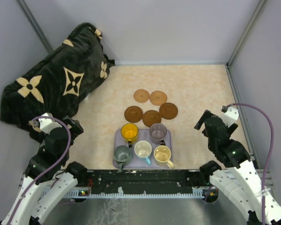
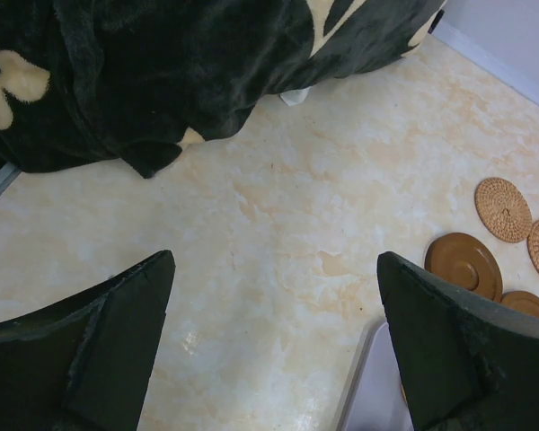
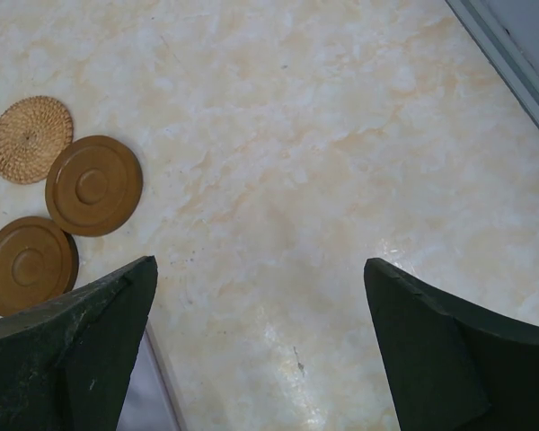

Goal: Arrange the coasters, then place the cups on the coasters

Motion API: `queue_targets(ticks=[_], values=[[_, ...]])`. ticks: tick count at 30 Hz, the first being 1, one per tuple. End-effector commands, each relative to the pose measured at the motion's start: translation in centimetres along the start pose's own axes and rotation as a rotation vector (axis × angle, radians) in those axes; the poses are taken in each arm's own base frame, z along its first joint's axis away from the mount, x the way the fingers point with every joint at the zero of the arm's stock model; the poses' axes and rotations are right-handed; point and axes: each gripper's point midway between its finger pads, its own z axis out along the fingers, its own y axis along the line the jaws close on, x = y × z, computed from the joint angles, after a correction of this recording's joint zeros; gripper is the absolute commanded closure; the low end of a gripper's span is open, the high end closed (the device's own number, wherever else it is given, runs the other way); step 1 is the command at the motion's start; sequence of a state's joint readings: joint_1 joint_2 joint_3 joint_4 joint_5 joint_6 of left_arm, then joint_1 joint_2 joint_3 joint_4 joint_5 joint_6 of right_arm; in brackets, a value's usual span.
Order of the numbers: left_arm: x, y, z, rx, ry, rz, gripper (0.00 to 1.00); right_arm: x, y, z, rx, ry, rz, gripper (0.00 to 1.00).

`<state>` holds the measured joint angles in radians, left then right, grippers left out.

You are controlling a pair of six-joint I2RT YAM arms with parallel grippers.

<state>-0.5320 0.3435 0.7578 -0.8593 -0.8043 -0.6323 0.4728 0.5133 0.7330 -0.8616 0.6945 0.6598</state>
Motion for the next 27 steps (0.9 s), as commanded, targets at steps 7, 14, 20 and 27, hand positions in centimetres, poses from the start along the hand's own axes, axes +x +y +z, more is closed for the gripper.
queue_targets(ticks=[7, 14, 20, 27], values=[[-0.01, 0.26, 0.03, -0.006, -0.01, -0.005, 0.0, -1.56, -0.12, -0.4, 0.013, -0.046, 0.055, 0.01], [-0.22, 0.16, -0.05, -0.005, -0.008, 0.001, 0.0, -1.37, -0.1, -0.35, 0.016, -0.036, 0.052, 0.01], [-0.3, 0.27, -0.1, -0.007, -0.012, -0.002, 0.0, -1.2, 0.0, -0.22, 0.018, -0.027, 0.044, 0.01], [-0.27, 0.16, 0.06, -0.01, -0.013, 0.004, 0.0, -1.16, 0.12, -0.11, 0.021, -0.02, 0.037, 0.01]])
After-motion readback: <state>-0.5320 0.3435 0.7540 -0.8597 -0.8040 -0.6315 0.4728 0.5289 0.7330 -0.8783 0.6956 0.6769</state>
